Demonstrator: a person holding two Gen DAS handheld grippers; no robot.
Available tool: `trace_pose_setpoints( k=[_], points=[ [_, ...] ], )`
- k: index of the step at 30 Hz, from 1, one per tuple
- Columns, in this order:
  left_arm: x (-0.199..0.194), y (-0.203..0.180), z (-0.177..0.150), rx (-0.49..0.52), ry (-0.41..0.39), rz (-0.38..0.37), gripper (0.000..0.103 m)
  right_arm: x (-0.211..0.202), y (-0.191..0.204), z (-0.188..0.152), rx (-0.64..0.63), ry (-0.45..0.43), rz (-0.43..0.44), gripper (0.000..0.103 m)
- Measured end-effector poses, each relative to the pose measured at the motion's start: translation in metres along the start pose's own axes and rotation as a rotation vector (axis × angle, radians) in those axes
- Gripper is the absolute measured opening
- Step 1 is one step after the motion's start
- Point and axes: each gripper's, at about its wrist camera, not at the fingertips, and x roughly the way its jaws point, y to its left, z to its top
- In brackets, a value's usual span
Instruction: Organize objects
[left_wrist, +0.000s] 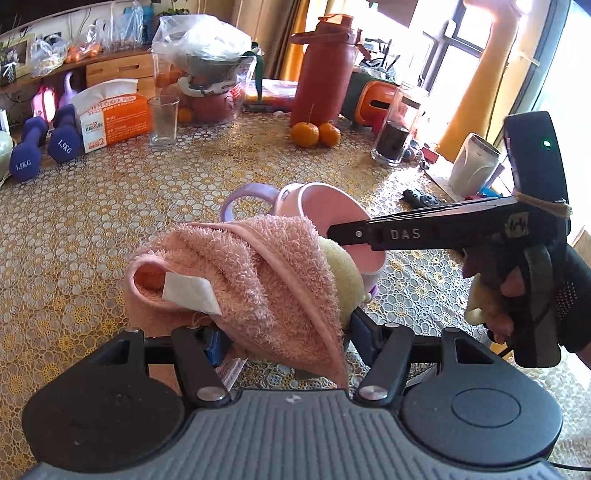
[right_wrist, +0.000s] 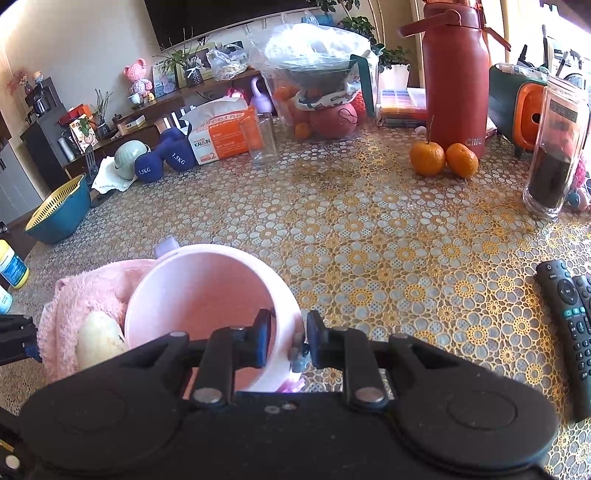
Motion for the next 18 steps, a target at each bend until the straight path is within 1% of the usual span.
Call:
trace_pose_setpoints(
  k=[2,7,10,14,18],
  points=[
    [0.002,0.008,-0.001,-0.01,0.003,0.023,0.064,0.0,0.0,0.0,0.0,0.002,0.001,0.021],
    [0.008,0.032,-0.005,-0.048,0.033,0.108,0.064,0.0,0.001,0.0,-0.006,0.004,-0.003,0.02],
    [0.002,0.037,-0.006,-0.054,0.022,0.084,0.064,0.0,0.002,0.002,-0.007,0.004,0.001,0.02],
    [-0.006,0.023,-0.002,-0.018,-0.015,0.019,0.064,0.001,0.003,0.003,-0.01,0.003,-0.001,0.02],
    [-0.001,0.018,0.003,0.003,-0.012,0.034,0.064,0.001,0.004,0.003,-0.024,0.006,-0.012,0.02]
  ],
)
